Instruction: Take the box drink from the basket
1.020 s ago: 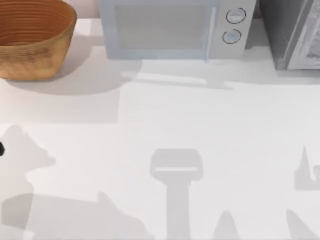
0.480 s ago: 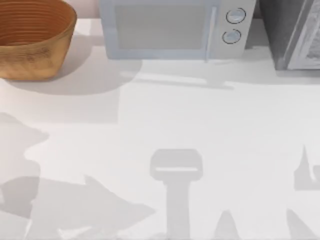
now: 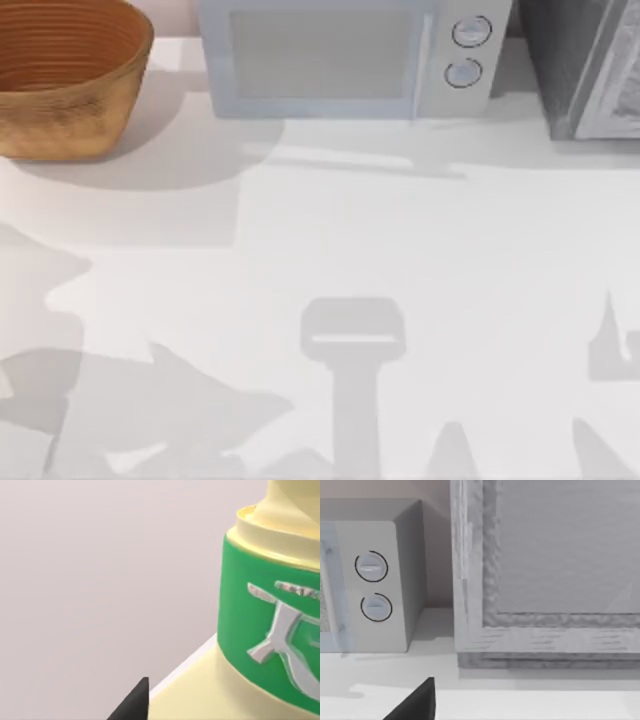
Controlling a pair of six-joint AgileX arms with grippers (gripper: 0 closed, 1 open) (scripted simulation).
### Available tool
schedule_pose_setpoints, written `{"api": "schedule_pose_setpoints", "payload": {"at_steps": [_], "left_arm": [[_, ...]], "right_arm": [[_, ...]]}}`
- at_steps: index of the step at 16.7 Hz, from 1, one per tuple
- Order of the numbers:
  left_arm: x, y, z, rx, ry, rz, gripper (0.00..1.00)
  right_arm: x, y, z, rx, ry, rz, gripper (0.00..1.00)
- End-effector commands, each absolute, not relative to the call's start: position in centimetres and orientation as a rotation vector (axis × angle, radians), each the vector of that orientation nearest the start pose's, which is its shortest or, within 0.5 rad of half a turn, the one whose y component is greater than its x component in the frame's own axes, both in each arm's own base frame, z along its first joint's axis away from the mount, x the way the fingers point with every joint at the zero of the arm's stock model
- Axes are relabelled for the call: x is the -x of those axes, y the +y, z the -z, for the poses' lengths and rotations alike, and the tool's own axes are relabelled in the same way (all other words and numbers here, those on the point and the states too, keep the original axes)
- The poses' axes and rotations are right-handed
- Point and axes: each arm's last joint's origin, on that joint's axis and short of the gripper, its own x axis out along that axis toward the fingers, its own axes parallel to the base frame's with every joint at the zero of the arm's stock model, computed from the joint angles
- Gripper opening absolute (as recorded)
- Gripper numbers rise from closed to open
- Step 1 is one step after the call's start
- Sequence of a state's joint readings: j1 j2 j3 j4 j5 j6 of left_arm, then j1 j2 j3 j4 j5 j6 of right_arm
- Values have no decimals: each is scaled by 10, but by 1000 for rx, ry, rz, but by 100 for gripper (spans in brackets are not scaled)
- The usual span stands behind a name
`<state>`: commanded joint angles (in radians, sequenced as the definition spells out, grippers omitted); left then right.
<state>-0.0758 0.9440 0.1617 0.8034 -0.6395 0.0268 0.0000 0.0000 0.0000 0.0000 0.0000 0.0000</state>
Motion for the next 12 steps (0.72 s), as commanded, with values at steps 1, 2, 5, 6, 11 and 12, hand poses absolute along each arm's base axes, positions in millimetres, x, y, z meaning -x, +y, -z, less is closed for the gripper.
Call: {"api": "schedule_pose_setpoints", "payload": {"at_steps": [1, 2, 5, 6, 11, 12], "left_arm": [[-180, 5, -184, -7, -7, -571, 0], [-181, 5, -183, -8, -3, -571, 0], [-188, 8, -176, -8, 3, -574, 0], [-191, 9, -174, -7, 1, -575, 0], [-208, 18, -156, -3, -9, -577, 0], [-210, 21, -152, -3, -10, -576, 0]], "right_arm": [[-106, -1, -160, 0, 0, 0, 100], [-106, -1, -160, 0, 0, 0, 100], [-106, -1, -160, 0, 0, 0, 100], [-106, -1, -160, 0, 0, 0, 100], [-106, -1, -160, 0, 0, 0, 100], [-106, -1, -160, 0, 0, 0, 100]]}}
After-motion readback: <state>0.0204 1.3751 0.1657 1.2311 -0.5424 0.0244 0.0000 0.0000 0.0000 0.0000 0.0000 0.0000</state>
